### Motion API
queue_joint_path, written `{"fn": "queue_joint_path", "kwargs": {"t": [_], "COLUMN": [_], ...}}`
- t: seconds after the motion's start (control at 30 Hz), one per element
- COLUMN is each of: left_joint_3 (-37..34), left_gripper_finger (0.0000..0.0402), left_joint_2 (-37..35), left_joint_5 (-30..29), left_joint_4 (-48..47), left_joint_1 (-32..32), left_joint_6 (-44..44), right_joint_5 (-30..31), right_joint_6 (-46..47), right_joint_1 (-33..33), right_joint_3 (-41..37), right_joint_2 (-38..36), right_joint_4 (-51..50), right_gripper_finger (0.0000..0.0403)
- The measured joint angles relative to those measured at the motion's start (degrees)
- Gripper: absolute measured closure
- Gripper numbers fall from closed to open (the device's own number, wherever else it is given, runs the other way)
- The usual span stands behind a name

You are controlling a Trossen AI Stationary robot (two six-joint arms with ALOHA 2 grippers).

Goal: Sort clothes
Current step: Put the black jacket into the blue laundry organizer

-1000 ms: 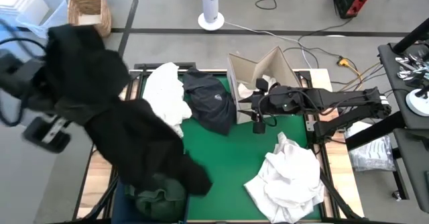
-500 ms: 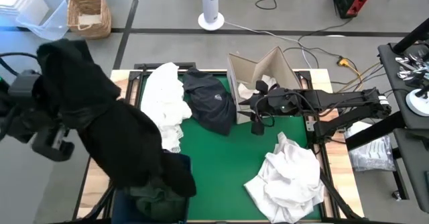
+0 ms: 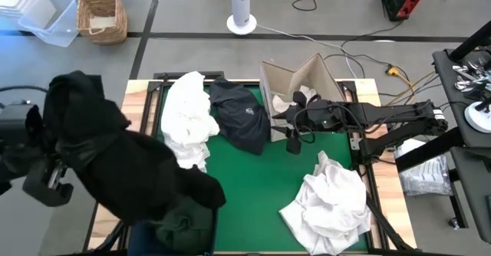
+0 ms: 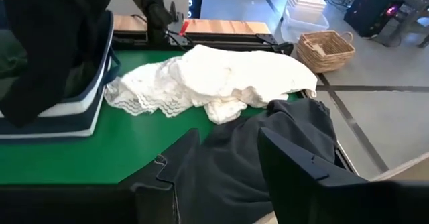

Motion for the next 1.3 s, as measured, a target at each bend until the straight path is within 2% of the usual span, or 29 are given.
{"fn": "queue_joint_path", "kwargs": {"t": [0.1, 0.2, 0.37, 0.53, 0.57, 0.73, 0.87, 1.03, 1.3], "left_joint_3": [0.0, 0.0, 0.0, 0.0, 0.0, 0.0, 0.0, 0.0, -0.1], "left_gripper_finger": [0.0375, 0.0375, 0.0375, 0.0375, 0.0375, 0.0375, 0.0375, 0.0375, 0.0375], "left_joint_2": [0.5, 0.6, 1.4, 2.4, 2.6, 2.9, 3.2, 2.2, 1.1], "left_joint_5": [-5.2, -4.8, 0.3, 10.8, 11.4, 6.4, 5.4, -5.3, -5.3], "left_joint_4": [5.4, 6.9, 7.4, 7.6, 7.6, 8.2, 8.5, 8.7, 9.0], "left_joint_1": [-2.2, -4.1, -5.2, -5.9, -6.7, -10.9, -12.5, -13.1, -13.5], "left_joint_6": [3.8, 3.1, 2.2, 2.3, 2.2, 2.1, 2.4, 2.7, 3.0], "right_joint_5": [0.0, 0.0, 0.0, 0.0, 0.0, 0.0, 0.0, -0.2, -0.2], "right_joint_6": [1.2, 2.4, 4.3, 5.2, 5.5, 6.8, 8.1, 9.8, 11.5], "right_joint_1": [0.0, 0.0, 0.0, 0.0, 0.0, 0.0, 0.0, 0.0, 0.0], "right_joint_3": [0.0, 0.0, 0.0, -0.1, -0.1, -1.6, -3.9, -7.5, -9.9], "right_joint_2": [0.0, 0.0, 0.1, 0.3, 0.3, 0.4, 0.4, 0.3, 0.3], "right_joint_4": [0.1, 0.1, 0.1, 0.3, 0.4, 0.7, 1.9, 6.5, 8.2], "right_gripper_finger": [0.0264, 0.0268, 0.0265, 0.0258, 0.0257, 0.0263, 0.0268, 0.0263, 0.0256]}}
